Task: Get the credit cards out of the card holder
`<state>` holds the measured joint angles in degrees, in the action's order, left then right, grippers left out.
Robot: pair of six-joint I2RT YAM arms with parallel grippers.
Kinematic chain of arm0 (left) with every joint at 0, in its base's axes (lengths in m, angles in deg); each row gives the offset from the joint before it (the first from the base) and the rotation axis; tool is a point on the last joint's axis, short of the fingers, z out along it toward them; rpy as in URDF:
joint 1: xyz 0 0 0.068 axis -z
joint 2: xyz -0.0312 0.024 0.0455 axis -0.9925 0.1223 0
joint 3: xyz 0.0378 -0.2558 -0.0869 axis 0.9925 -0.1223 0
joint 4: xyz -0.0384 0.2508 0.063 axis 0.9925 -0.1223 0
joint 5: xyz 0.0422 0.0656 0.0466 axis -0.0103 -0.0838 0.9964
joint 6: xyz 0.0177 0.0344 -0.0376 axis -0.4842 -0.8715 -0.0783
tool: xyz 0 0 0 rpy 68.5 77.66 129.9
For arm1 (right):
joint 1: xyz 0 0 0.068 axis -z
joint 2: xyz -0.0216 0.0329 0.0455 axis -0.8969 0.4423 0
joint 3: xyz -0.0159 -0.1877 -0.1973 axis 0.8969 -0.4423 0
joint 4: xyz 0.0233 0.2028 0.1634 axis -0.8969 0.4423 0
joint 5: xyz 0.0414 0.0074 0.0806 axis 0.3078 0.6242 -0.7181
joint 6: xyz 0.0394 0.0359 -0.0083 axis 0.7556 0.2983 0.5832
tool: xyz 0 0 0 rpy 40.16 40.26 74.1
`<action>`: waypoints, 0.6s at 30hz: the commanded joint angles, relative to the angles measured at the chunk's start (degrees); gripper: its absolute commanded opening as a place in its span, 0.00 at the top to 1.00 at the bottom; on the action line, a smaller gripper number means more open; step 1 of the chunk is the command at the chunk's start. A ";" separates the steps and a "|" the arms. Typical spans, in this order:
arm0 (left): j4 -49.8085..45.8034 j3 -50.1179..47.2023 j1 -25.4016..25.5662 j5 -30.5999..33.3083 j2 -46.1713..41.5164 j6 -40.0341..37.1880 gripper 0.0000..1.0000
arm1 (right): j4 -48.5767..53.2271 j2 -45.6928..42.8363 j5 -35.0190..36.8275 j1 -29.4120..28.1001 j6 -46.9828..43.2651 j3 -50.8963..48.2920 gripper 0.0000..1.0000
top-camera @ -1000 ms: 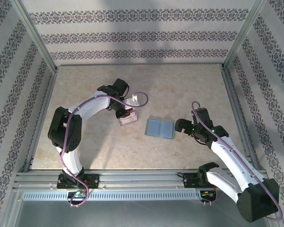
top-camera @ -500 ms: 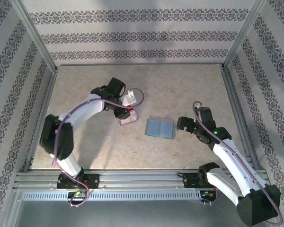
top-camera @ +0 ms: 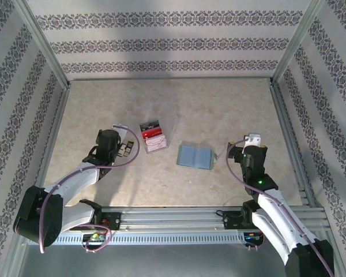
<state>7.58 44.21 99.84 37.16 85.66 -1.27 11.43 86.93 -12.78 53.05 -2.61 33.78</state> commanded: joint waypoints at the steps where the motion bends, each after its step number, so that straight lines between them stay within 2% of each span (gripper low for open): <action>1: 17.02 -3.98 -2.45 3.75 0.76 2.75 0.00 | -19.19 1.56 2.50 2.63 -4.16 -4.28 0.02; 4: 23.70 -6.27 -4.66 3.09 3.99 3.06 0.00 | -23.55 6.72 0.46 5.22 -3.35 -4.74 0.02; 8: 33.18 -8.03 -7.18 2.92 9.23 3.17 0.01 | -31.21 13.61 -1.12 5.69 -4.13 -5.13 0.02; 12: 39.21 -7.79 -9.55 0.61 12.72 4.13 0.01 | -34.29 18.94 -2.39 6.22 -4.94 -3.37 0.02; 14: 34.39 -5.75 -10.09 -0.52 12.72 5.19 0.01 | -36.12 21.08 -3.26 6.61 -5.14 -2.95 0.02; 18: 39.81 -8.30 -10.46 -5.89 12.62 5.45 0.01 | -38.21 24.93 -5.20 7.58 -5.24 -1.29 0.02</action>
<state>39.80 36.85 89.96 35.90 98.44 2.31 -21.08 110.23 -15.79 59.91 -6.92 30.18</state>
